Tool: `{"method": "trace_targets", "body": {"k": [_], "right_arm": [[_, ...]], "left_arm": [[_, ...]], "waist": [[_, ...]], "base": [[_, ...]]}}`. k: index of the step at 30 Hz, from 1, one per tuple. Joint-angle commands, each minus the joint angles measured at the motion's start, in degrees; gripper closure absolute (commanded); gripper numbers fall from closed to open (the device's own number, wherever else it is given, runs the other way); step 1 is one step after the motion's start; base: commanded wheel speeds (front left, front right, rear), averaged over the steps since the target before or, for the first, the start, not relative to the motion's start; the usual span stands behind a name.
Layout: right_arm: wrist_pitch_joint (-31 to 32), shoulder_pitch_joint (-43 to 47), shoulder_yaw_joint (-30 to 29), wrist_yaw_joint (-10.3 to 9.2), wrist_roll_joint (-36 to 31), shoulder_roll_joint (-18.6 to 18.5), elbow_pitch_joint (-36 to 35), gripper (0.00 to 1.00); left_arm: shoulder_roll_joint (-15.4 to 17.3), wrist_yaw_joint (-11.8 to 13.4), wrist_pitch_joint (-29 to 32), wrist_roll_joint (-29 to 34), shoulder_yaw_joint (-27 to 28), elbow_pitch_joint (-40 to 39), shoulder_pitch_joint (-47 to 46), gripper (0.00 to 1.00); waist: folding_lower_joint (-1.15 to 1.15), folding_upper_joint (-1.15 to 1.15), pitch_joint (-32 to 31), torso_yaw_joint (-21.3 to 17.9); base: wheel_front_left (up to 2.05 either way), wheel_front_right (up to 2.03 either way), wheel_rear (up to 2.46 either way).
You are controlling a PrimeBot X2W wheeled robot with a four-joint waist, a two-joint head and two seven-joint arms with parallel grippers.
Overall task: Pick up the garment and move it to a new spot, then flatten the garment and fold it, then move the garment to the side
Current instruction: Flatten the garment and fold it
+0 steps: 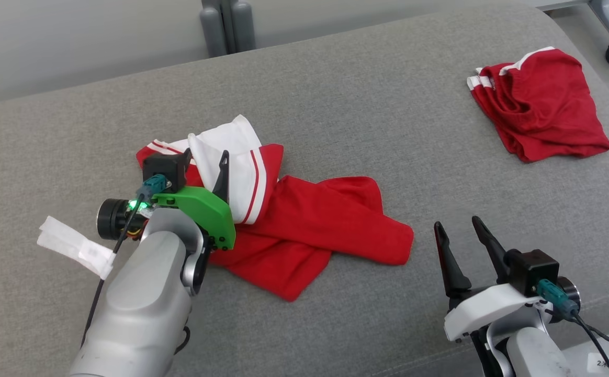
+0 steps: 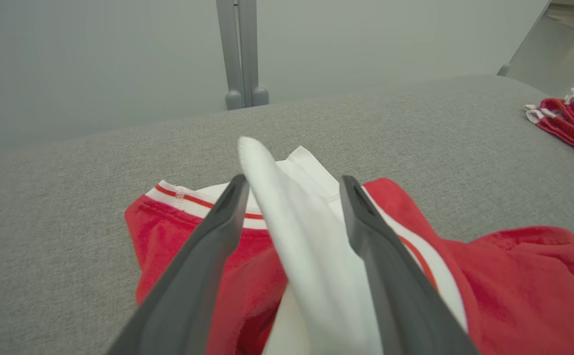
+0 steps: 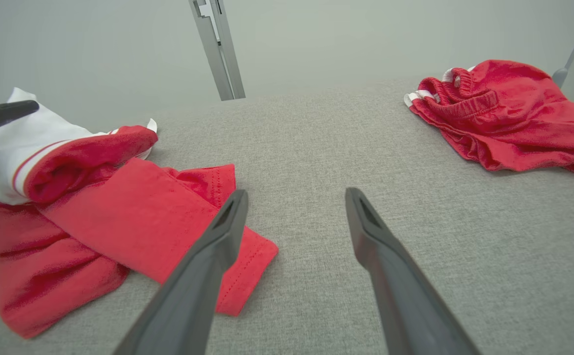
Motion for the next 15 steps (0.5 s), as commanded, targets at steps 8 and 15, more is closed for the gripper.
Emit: {"method": "trace_targets", "body": {"k": [8, 15], "right_arm": [[-0.7, 0.8, -2.0, -0.09, -0.4, -0.1, 0.6, 0.00], [-0.7, 1.5, -2.4, -0.09, -0.4, -0.1, 0.8, 0.00]], "left_arm": [[0.3, 1.0, -4.2, 1.5, -0.1, 0.1, -1.4, 1.00], [0.5, 3.8, -5.1, 2.5, 2.9, -11.2, 2.9, 1.00]], "waist": [[0.00, 0.00, -0.1, 0.6], [0.00, 0.00, -2.3, 5.9]], "base": [[0.00, 0.00, 0.00], [0.00, 0.00, 0.00]]}}
